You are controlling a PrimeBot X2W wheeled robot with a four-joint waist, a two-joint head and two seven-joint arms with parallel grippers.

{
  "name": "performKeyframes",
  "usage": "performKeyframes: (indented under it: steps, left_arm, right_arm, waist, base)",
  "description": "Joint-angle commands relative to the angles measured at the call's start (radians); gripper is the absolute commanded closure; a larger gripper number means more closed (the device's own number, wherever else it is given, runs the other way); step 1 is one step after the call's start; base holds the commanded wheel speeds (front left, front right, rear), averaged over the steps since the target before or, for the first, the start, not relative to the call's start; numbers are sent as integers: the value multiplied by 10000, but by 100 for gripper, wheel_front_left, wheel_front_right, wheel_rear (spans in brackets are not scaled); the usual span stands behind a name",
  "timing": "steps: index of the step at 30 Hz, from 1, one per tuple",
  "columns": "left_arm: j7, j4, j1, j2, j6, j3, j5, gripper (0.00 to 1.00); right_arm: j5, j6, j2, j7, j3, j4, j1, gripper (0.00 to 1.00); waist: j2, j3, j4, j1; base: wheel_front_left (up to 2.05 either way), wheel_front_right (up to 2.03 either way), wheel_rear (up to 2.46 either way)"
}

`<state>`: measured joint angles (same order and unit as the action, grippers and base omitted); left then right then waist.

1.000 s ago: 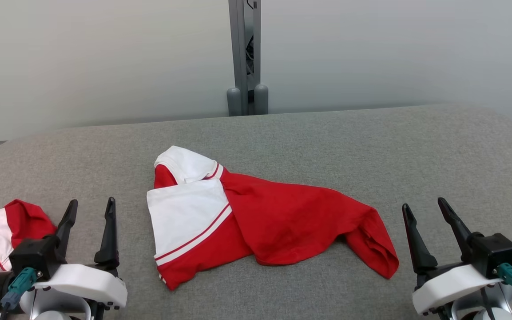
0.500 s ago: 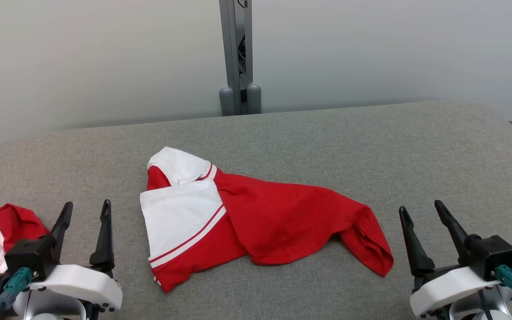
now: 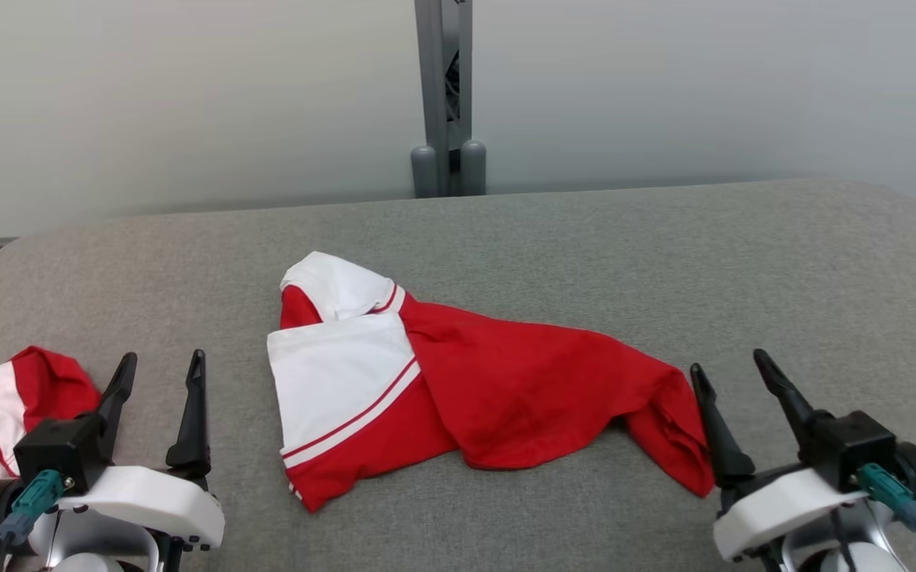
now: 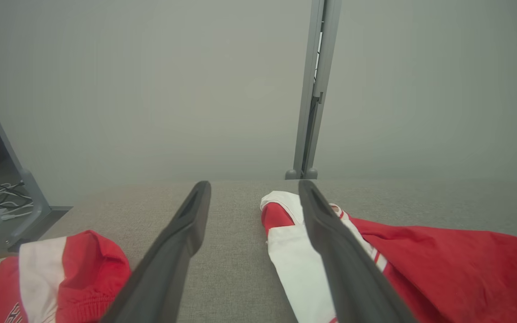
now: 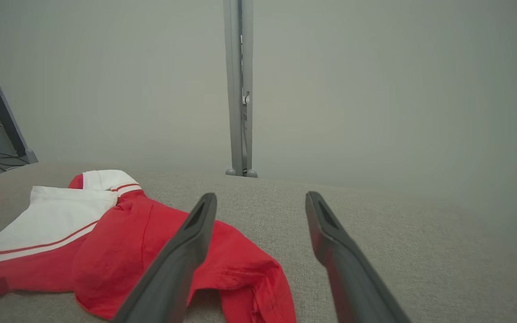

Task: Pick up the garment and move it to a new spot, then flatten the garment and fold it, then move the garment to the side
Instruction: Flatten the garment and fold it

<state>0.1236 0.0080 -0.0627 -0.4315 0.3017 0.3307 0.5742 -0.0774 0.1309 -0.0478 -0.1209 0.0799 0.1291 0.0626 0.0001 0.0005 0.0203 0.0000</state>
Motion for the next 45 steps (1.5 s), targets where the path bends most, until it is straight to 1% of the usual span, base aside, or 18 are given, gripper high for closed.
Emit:
performKeyframes:
  steps: [1,3,6,9,14,19,21,24,25,26,27,32,33,35,38,40,43,45]
  left_arm:
    - [-4,-44,-169,-12,34,9,-16,0]
    - [-28,-94,-360,52,-39,84,-12,0]
    - [21,-149,-666,157,-119,206,-116,0]
    - [97,-116,-1007,249,-203,312,-178,0]
    - [323,173,-1475,579,-346,493,-181,0]
    - [610,533,-1832,873,-500,627,-177,0]
    - [709,706,-1930,949,-542,649,-149,0]
    - [846,945,-2034,1063,-646,635,-127,0]
    - [879,1019,-2056,1081,-644,633,-110,0]
    - [920,1070,-2113,1095,-650,615,-111,0]
    - [940,1131,-2172,1087,-668,599,-122,0]
    - [1010,1321,-2210,1078,-738,594,-125,0]
    - [1043,1400,-2220,1009,-741,540,-111,0]
    - [1045,1424,-2215,971,-728,516,-114,0]
    - [994,1402,-2166,881,-675,489,-105,0]
    - [968,1369,-2091,804,-619,444,-95,0]
    - [926,1269,-2007,744,-553,431,-90,0]
    - [869,1193,-1953,717,-536,442,-90,0]
  right_arm:
    - [127,-3,-59,87,171,-22,203,0]
    - [270,-3,-237,228,572,-31,334,0]
    - [307,-3,-699,537,1656,119,725,0]
    - [80,-3,-1253,1007,2763,530,1143,0]
    - [-412,-3,-1900,1608,4279,1357,1826,0]
    - [-705,-3,-2402,1922,5364,2129,2418,0]
    - [-843,-3,-2595,2065,5786,2405,2587,0]
    - [-1143,-3,-2721,2250,6262,2688,2809,0]
    - [-1243,-3,-2728,2258,6318,2745,2857,54]
    - [-1306,-4,-2738,2221,6314,2759,2913,95]
    - [-1353,-4,-2769,2187,6328,2757,2986,100]
    - [-1596,-4,-2810,1677,5992,2256,3169,100]
    - [-1647,-3,-2784,1443,5700,1796,3178,100]
    - [-1665,-3,-2814,1348,5520,1559,3150,100]
    - [-1611,-4,-2794,1066,4647,747,2959,100]
    - [-1481,-3,-2660,973,3915,136,2784,100]
    - [-1280,-3,-2473,1044,2758,-579,2525,100]
    - [-1184,-4,-2330,1143,1944,-825,2333,100]
  waist:
    - [-1,110,172,0]
    - [-1,286,443,0]
    - [-1,599,835,0]
    - [-1,968,1231,0]
    - [-1,1566,1801,0]
    - [-1,2044,2140,0]
    - [-1,2158,2200,0]
    - [-1,2281,2176,0]
    - [-1,2316,2138,0]
    - [-1,2357,2091,0]
    - [-1,2380,2035,0]
    - [-1,2361,1775,0]
    - [-1,2308,1593,0]
    - [-1,2271,1498,0]
    - [-1,2111,1251,0]
    - [-1,1998,1096,0]
    - [-1,1868,929,0]
    - [-1,1805,859,0]
  base:
    - [0,0,0]
    - [0,0,0]
    - [0,0,0]
    - [0,0,0]
    - [0,0,0]
    - [0,0,0]
    - [0,0,0]
    - [0,0,0]
    - [0,0,0]
    - [0,0,0]
    - [0,0,0]
    - [0,0,0]
    - [0,0,0]
    - [0,0,0]
    - [0,0,0]
    - [0,0,0]
    - [0,0,0]
    - [0,0,0]
